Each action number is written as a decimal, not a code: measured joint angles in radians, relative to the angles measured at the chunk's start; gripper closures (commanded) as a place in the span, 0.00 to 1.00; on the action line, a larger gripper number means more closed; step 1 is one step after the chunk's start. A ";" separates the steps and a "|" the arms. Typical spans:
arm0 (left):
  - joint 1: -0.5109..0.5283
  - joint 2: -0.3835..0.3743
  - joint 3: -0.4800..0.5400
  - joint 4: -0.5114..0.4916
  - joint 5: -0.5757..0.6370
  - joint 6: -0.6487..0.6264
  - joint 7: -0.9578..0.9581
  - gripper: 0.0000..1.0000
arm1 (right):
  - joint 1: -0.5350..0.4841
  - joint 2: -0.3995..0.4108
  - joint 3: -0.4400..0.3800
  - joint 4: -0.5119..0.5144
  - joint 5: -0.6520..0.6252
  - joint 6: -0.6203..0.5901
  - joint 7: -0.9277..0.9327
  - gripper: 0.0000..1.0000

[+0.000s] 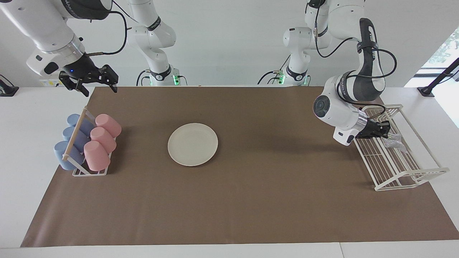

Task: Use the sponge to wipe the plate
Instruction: 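Lower the scrubber into the wire basket and open the left gripper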

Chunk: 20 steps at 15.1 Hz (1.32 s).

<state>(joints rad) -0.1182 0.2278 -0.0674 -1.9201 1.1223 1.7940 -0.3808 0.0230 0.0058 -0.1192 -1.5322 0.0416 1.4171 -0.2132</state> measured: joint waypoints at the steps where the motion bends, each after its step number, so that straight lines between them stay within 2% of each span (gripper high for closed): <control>1: 0.000 0.000 0.000 0.000 -0.005 0.001 0.000 0.00 | -0.001 -0.002 0.000 -0.002 0.000 0.000 0.000 0.00; 9: 0.000 -0.001 0.000 0.005 -0.037 0.018 -0.001 0.00 | -0.019 -0.008 -0.005 -0.002 0.000 0.013 0.003 0.00; 13: 0.000 -0.011 0.000 0.090 -0.258 0.029 -0.002 0.00 | -0.019 -0.008 -0.002 -0.003 0.000 0.017 0.116 0.00; 17: 0.018 -0.023 0.002 0.208 -0.477 0.030 0.003 0.00 | -0.019 -0.008 -0.002 -0.004 0.000 0.068 0.127 0.00; 20: 0.071 -0.036 0.003 0.291 -0.687 0.030 0.047 0.00 | -0.019 -0.008 -0.002 -0.016 0.000 0.086 0.128 0.00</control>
<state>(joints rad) -0.0470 0.1915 -0.0644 -1.6293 0.4349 1.8237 -0.3342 0.0035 -0.0025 -0.1215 -1.5487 0.0411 1.5029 -0.0853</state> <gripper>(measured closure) 0.000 0.000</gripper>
